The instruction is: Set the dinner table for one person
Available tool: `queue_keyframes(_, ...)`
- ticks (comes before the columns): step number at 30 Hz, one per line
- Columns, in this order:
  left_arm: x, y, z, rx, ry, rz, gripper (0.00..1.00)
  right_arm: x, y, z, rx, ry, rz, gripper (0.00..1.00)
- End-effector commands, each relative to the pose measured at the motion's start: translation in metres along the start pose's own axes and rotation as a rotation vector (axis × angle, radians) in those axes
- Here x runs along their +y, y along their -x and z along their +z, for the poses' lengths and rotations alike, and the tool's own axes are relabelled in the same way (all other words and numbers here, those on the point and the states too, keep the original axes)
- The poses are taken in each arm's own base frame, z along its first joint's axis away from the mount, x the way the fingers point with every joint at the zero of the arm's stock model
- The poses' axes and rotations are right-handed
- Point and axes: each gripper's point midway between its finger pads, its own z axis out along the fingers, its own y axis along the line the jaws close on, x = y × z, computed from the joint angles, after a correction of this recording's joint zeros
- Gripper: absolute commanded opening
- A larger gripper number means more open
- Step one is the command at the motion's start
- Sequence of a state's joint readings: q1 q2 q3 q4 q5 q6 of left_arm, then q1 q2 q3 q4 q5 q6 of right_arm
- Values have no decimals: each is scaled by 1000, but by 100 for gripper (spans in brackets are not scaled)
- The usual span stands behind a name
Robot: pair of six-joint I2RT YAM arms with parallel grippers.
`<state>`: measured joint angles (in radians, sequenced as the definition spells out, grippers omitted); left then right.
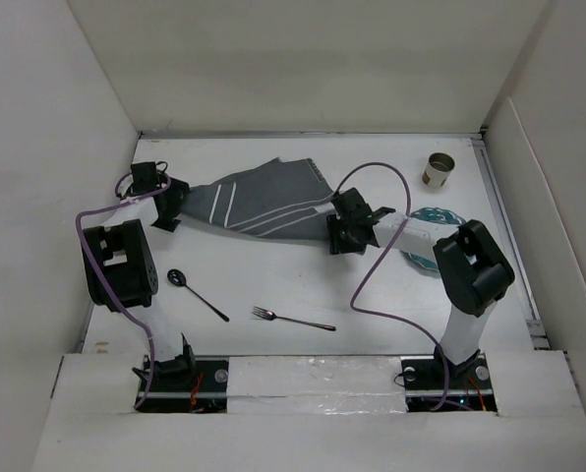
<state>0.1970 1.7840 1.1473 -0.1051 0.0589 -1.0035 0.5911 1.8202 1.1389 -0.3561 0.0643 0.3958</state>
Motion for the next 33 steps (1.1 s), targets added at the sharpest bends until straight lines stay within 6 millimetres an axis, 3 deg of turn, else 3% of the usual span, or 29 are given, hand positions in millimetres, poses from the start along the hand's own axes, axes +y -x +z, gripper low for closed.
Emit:
queue_keyframes(1, -11, 14, -6, -45, -6, 10, 85, -13, -27, -1, 47, -50, 19, 46)
queue_keyframes(6, -7, 23, -6, -85, 36, 12, 87, -17, -50, -13, 70, -38, 14, 45)
queue_keyframes(8, -9, 26, -8, -101, 29, 16, 88, -10, -38, -29, 19, 3, 4, 46)
queue_keyframes(12, -15, 34, -16, -133, 13, 22, 88, -3, 9, -52, -88, 11, -13, 56)
queue_keyframes(13, -18, 35, -18, -135, 4, 24, 89, -2, 35, -61, -135, 9, -13, 58)
queue_keyframes(15, -19, 33, -17, -125, -4, 25, 90, -13, 51, -53, -128, -35, -10, 62)
queue_keyframes(16, -19, 35, -17, -118, -3, 20, 90, -9, 82, -55, -176, -42, -13, 65)
queue_keyframes(17, -19, 35, -17, -118, -3, 20, 90, -9, 83, -55, -176, -42, -13, 65)
queue_keyframes(19, -18, 32, -14, -101, -2, 21, 90, -21, 86, -36, -144, -102, -24, 68)
queue_keyframes(20, -15, 35, -13, -103, 3, 14, 90, -23, 99, -33, -157, -110, -21, 69)
queue_keyframes(21, -13, 34, -10, -98, 13, 14, 90, -26, 88, -13, -93, -127, -37, 69)
queue_keyframes(23, -12, 33, -8, -95, 21, 9, 88, -23, 84, 1, -59, -117, -50, 68)
queue_keyframes(25, -11, 39, -7, -106, 19, -1, 86, -21, 68, 13, -13, -116, -64, 50)
queue_keyframes(26, -12, 40, -7, -112, 19, 2, 81, -23, 63, 16, -2, -122, -64, 44)
queue_keyframes(28, -12, 49, -8, -138, 23, 4, 75, -28, 33, 23, 46, -123, -60, 24)
queue_keyframes(29, -14, 50, -9, -142, 16, 3, 74, -27, 34, 21, 41, -121, -60, 24)
queue_keyframes(30, -14, 50, -7, -137, 22, 7, 74, -30, 11, 24, 85, -122, -68, 22)
queue_keyframes(33, -17, 50, -4, -127, 21, 9, 74, -30, -9, 20, 97, -98, -66, 11)
